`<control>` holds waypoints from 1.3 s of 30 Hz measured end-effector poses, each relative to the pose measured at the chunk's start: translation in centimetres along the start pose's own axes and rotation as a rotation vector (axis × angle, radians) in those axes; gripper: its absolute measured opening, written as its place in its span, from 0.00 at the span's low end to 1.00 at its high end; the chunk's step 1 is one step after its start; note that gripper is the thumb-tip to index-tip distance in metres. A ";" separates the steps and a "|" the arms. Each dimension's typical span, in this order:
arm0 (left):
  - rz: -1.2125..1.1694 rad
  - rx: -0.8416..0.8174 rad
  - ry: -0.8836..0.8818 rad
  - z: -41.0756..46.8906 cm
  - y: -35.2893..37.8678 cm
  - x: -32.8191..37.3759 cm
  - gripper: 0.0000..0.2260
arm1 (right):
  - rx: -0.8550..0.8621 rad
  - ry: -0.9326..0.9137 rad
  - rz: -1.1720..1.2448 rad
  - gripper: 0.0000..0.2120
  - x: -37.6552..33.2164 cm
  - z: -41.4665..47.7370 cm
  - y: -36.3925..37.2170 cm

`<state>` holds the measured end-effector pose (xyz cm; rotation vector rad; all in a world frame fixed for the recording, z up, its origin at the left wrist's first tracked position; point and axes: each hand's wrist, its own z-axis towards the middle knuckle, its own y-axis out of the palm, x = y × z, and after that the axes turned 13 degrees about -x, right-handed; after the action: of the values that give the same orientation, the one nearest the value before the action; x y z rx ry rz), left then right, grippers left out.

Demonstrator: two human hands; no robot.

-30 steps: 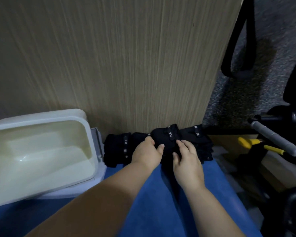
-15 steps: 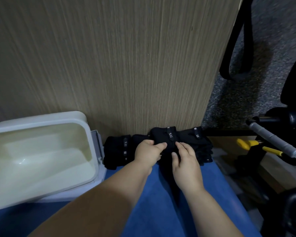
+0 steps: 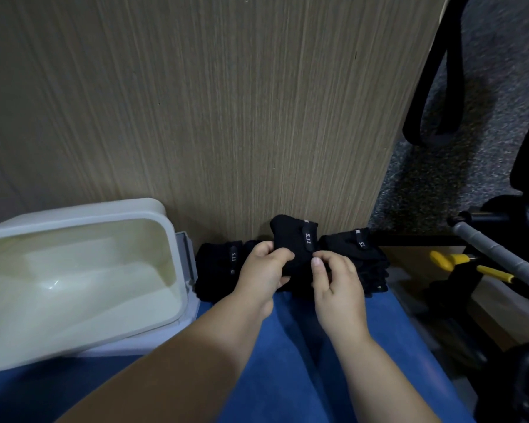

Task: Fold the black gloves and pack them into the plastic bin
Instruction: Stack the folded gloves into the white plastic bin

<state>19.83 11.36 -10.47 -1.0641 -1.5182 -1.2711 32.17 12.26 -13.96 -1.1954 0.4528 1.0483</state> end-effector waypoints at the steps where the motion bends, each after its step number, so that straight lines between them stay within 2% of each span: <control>1: -0.018 -0.006 -0.004 -0.2 -0.2 0.1 0.04 | 0.009 0.002 0.013 0.11 -0.1 0.0 0.0; 9: -0.158 -0.067 -0.046 -3.3 -3.0 0.6 0.07 | 0.052 0.083 0.166 0.09 -2.5 -1.1 0.5; 11: -0.169 -0.072 -0.065 -4.2 -3.9 0.8 0.08 | 0.031 0.142 0.271 0.14 -3.2 -1.4 0.8; 14: -0.148 -0.089 -0.094 -5.3 -5.6 1.0 0.09 | -0.105 0.208 0.580 0.27 -4.2 -1.8 1.4; 16: -0.126 -0.112 -0.124 -6.1 -6.8 1.3 0.08 | -0.200 0.252 0.749 0.32 -5.0 -2.1 1.9; 21: -0.073 -0.156 -0.196 -7.9 -10.4 1.5 0.09 | -0.407 0.368 0.968 0.21 -7.6 -2.7 3.1; 25: -0.044 -0.113 -0.227 -9.4 -13.4 1.6 0.08 | -0.516 0.460 0.997 0.16 -9.2 -3.4 5.2; 28: -0.018 -0.066 -0.236 -10.6 -15.7 1.9 0.07 | -0.591 0.463 0.932 0.14 -10.6 -4.0 7.2; 34: 0.079 0.137 -0.151 -11.8 -20.2 2.0 0.06 | -0.594 0.421 0.852 0.09 -12.5 -4.7 11.8; 37: 0.061 0.283 -0.098 -12.0 -22.5 1.7 0.23 | -0.569 0.401 0.781 0.09 -13.3 -4.7 14.3; 39: 0.056 0.337 -0.062 -12.2 -23.5 1.6 0.29 | -0.544 0.392 0.729 0.10 -13.9 -4.5 15.9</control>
<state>-2.06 -3.32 -13.55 -0.9241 -1.6667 -0.9092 12.98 2.32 -13.29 -1.7970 1.0016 1.6277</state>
